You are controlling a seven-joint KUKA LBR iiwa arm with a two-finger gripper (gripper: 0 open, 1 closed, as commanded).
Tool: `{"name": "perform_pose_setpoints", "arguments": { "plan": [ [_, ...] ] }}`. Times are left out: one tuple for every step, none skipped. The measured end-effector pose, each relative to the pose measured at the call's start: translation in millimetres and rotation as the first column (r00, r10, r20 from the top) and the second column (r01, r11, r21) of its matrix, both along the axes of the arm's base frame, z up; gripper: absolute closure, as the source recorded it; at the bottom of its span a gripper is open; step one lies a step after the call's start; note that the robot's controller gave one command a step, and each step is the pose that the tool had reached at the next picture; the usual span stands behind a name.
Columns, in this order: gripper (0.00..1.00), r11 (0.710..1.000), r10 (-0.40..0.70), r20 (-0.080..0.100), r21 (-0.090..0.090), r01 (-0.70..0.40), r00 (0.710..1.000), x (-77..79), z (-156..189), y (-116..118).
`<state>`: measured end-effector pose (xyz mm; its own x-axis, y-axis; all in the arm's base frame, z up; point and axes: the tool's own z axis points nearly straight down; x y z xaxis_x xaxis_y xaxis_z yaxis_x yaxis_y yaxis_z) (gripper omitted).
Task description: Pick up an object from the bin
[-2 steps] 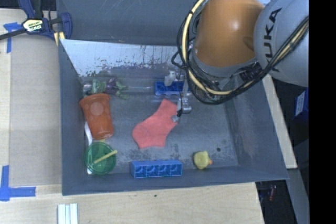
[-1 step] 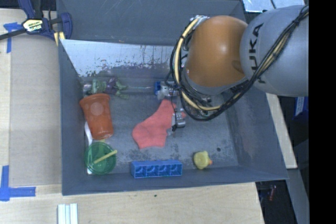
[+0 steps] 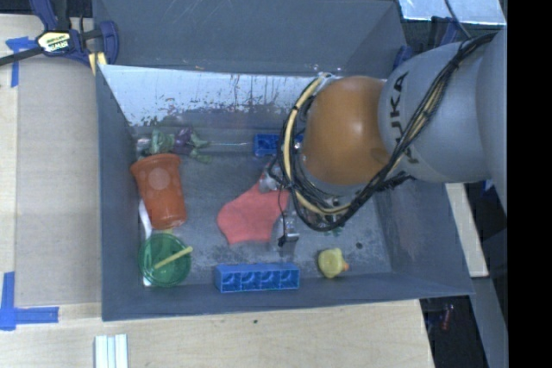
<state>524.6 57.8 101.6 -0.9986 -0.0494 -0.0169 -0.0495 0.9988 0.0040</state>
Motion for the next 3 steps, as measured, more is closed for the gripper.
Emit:
{"name": "perform_pose_setpoints", "arguments": {
  "plan": [
    [0.00, 0.999, 0.033, 0.006, 0.000, -0.033, 0.999, 28.5, -26, -9],
    [1.00, 1.000, 0.004, 0.003, 0.001, -0.004, 1.000, 58.7, -29, -30],
    [1.00, 1.000, 0.004, 0.003, 0.001, -0.004, 1.000, 58.7, -29, -30]
  ]
}}
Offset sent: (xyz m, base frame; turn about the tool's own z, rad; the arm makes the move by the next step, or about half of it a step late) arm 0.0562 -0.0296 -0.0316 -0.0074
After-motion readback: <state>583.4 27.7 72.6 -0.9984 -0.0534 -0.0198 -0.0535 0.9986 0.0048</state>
